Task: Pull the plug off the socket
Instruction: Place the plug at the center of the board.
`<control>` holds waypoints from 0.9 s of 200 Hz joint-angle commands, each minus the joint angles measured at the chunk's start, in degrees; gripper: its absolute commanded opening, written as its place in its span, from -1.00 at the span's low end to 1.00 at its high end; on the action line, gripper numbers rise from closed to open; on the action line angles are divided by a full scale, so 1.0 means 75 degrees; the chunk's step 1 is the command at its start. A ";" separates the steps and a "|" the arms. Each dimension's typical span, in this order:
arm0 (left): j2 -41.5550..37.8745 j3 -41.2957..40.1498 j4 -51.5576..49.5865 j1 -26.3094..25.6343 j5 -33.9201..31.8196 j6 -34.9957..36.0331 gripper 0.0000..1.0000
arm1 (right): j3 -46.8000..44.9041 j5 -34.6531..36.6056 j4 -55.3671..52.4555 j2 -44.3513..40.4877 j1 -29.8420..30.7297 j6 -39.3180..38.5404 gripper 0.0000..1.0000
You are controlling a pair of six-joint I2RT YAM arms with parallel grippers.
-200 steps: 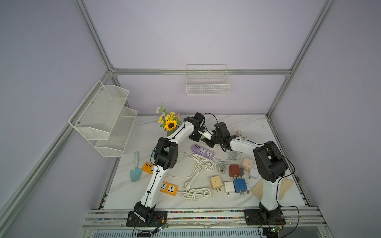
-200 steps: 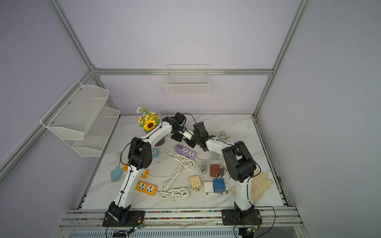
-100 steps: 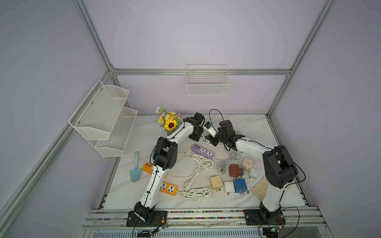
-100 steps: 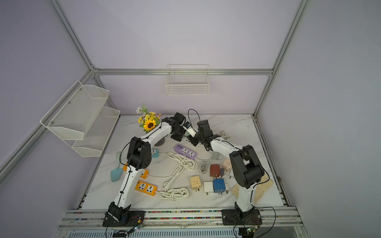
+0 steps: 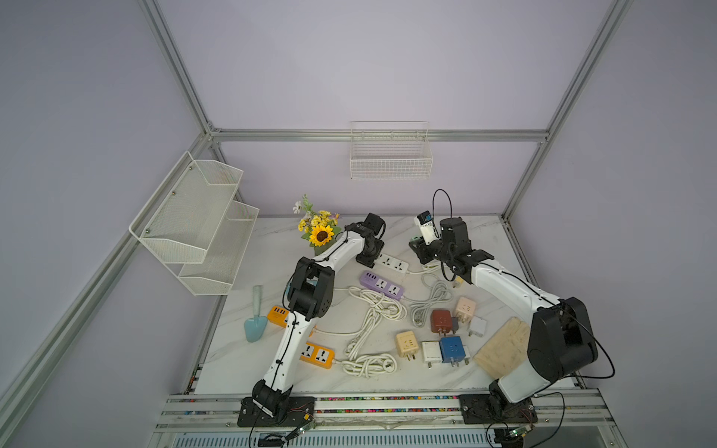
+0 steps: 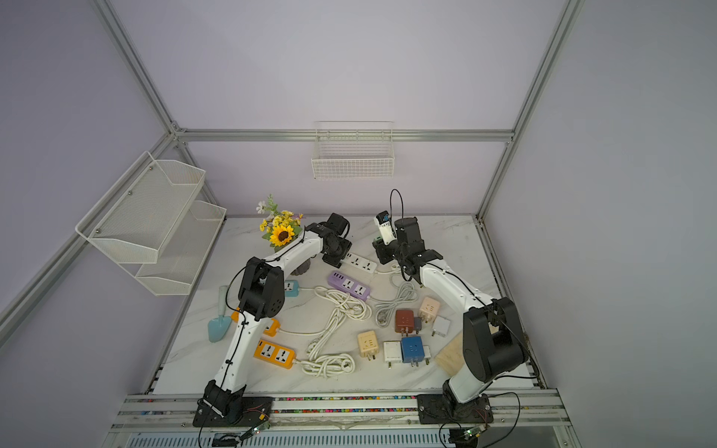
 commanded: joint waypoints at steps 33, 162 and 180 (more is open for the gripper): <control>-0.0487 -0.0144 0.0067 -0.0118 -0.0275 0.0221 0.58 | -0.0137 0.0309 -0.0672 -0.0503 -0.0021 0.0713 -0.80; -0.3010 -0.0573 0.0611 -0.0977 -0.1143 0.4431 0.67 | 0.0469 0.2372 -0.2987 -0.1614 -0.1200 0.2682 -0.64; -0.3582 -0.1110 0.0788 -0.1030 -0.1323 0.5186 0.68 | 0.0750 0.2490 -0.3729 -0.1545 -0.1542 0.3172 -0.59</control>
